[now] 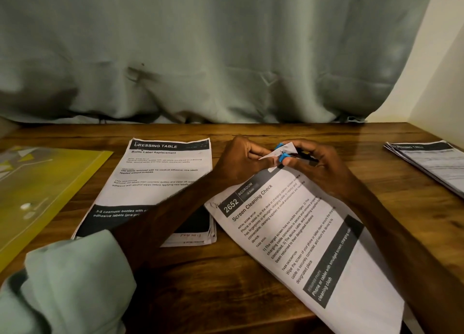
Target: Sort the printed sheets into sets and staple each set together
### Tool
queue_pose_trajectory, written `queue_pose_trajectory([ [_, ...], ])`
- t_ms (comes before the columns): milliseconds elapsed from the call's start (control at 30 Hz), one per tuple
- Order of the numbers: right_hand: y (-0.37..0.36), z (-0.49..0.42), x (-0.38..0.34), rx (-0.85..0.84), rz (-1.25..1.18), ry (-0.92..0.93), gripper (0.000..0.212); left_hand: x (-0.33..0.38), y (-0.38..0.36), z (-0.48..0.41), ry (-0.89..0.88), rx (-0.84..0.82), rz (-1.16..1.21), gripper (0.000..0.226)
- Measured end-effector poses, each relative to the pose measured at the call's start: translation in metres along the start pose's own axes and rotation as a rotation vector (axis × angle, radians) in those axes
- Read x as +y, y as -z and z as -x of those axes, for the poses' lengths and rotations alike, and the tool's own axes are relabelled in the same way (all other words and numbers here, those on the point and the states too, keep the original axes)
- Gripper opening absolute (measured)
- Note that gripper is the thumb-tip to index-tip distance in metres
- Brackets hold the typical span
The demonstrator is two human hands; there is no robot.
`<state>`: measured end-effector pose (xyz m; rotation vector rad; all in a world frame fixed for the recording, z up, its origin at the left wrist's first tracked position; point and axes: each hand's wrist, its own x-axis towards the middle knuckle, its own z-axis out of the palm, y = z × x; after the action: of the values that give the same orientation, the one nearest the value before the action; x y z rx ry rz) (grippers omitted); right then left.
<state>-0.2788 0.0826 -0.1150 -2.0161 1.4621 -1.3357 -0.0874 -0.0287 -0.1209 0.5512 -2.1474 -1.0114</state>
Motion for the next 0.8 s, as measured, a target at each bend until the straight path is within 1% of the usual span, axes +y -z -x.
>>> queue_pose_trajectory([
  [100, -0.0002, 0.0001, 0.0018, 0.017, -0.032, 0.014, 0.028, -0.0012, 0.0003, 0.0000, 0.012, -0.003, 0.013, 0.021],
  [333, -0.0013, -0.0011, 0.0071, 0.033, -0.063, 0.006, 0.032, 0.0027, 0.0019, 0.0003, 0.005, -0.040, -0.020, 0.023],
  [467, -0.0021, -0.0002, 0.0035, 0.034, -0.051, 0.002, 0.027, 0.0023, 0.0016, 0.0002, 0.027, -0.046, -0.012, 0.024],
  [800, -0.0042, 0.0003, 0.0014, 0.048, -0.018, 0.016, 0.025, -0.0002, -0.0011, -0.0005, 0.026, -0.029, -0.011, 0.023],
])
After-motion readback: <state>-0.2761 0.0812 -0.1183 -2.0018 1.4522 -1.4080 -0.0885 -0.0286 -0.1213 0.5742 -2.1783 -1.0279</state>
